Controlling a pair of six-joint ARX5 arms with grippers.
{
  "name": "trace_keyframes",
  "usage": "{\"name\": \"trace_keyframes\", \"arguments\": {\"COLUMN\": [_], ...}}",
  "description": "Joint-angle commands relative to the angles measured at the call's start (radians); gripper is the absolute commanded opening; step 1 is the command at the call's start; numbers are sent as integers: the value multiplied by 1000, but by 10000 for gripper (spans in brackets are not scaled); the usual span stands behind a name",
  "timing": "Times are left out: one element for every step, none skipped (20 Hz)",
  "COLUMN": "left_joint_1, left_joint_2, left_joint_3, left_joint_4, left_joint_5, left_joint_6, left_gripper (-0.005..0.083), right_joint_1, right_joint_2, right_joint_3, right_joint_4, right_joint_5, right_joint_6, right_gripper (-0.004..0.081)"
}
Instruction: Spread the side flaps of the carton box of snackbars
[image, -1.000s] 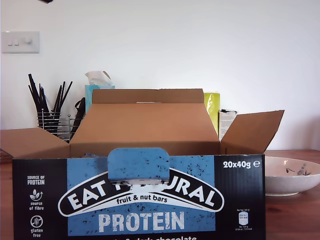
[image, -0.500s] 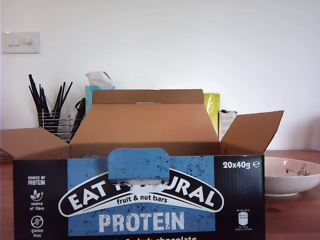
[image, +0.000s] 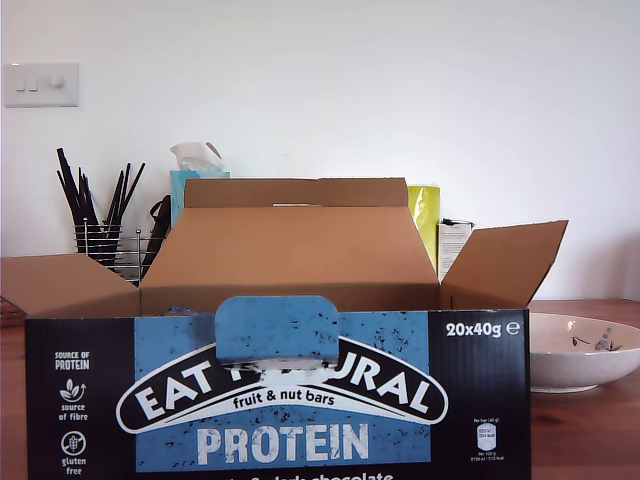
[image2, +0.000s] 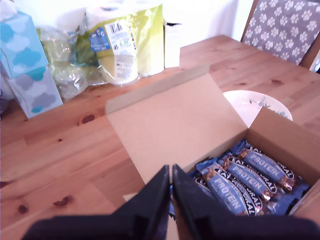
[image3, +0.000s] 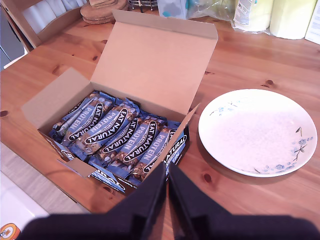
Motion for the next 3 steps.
{"name": "trace_keyframes", "arguments": {"left_joint_1": [-1,-1,-1], "left_joint_2": [4,4,4], "left_joint_3": [-17,-17,-17], "left_joint_4": [5,4,4], "left_joint_5": [1,1,0], "left_joint_6": [-6,-6,-6], "left_gripper": [-24,-24,-24], "right_joint_1": [0,0,0], "right_joint_2": [5,6,6], "right_joint_3": [-13,-13,-13], "right_joint_4": [2,2,2], "right_joint_5": [-1,-1,-1], "right_joint_6": [3,3,3], "right_gripper": [-13,-13,-13]}}
